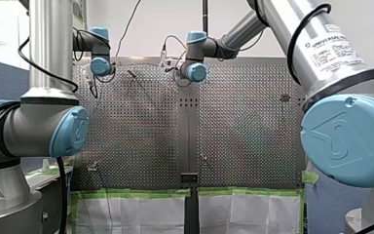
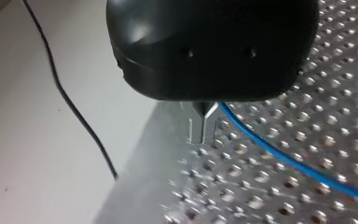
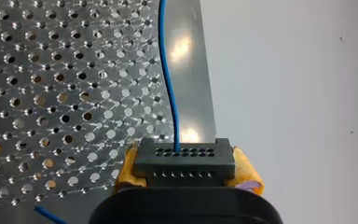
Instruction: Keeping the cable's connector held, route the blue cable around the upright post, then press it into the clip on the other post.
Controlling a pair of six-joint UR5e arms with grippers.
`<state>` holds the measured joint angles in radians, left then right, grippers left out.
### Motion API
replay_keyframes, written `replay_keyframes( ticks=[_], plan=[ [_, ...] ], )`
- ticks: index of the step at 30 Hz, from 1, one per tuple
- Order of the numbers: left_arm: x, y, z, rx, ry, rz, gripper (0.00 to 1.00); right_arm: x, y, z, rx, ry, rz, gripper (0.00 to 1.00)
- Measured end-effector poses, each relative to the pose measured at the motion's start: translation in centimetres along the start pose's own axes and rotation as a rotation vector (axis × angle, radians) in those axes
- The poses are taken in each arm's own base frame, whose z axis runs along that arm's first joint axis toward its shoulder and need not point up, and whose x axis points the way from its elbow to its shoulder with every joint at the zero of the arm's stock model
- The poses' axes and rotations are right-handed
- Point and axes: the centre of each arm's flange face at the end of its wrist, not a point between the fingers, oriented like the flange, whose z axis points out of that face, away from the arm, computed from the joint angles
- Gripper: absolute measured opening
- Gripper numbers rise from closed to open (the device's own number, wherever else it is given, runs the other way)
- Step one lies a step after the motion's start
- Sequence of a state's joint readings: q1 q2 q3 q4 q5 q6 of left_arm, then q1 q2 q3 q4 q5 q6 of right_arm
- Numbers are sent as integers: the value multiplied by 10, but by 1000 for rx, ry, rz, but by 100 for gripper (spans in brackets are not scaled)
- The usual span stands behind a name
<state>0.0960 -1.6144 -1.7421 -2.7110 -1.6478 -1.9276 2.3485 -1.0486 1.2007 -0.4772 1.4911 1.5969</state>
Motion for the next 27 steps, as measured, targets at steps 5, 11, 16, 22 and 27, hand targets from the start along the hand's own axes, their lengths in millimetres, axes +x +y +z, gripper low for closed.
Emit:
replay_keyframes(
  ticks=[5,11,16,22,27],
  plan=[
    [14,7,10,26,20,-18,0,-10,2,0,0,-11,-3,0],
    [32,9,18,71,48,-42,0,-31,4,0,0,-37,-6,0],
    [55,10,21,103,98,-49,0,-52,5,-1,1,-63,-9,0],
    [76,11,23,132,151,-55,0,-76,6,-2,1,-94,-18,0],
    [89,11,23,146,180,-59,0,-103,5,-6,3,-132,-24,0]
  ],
)
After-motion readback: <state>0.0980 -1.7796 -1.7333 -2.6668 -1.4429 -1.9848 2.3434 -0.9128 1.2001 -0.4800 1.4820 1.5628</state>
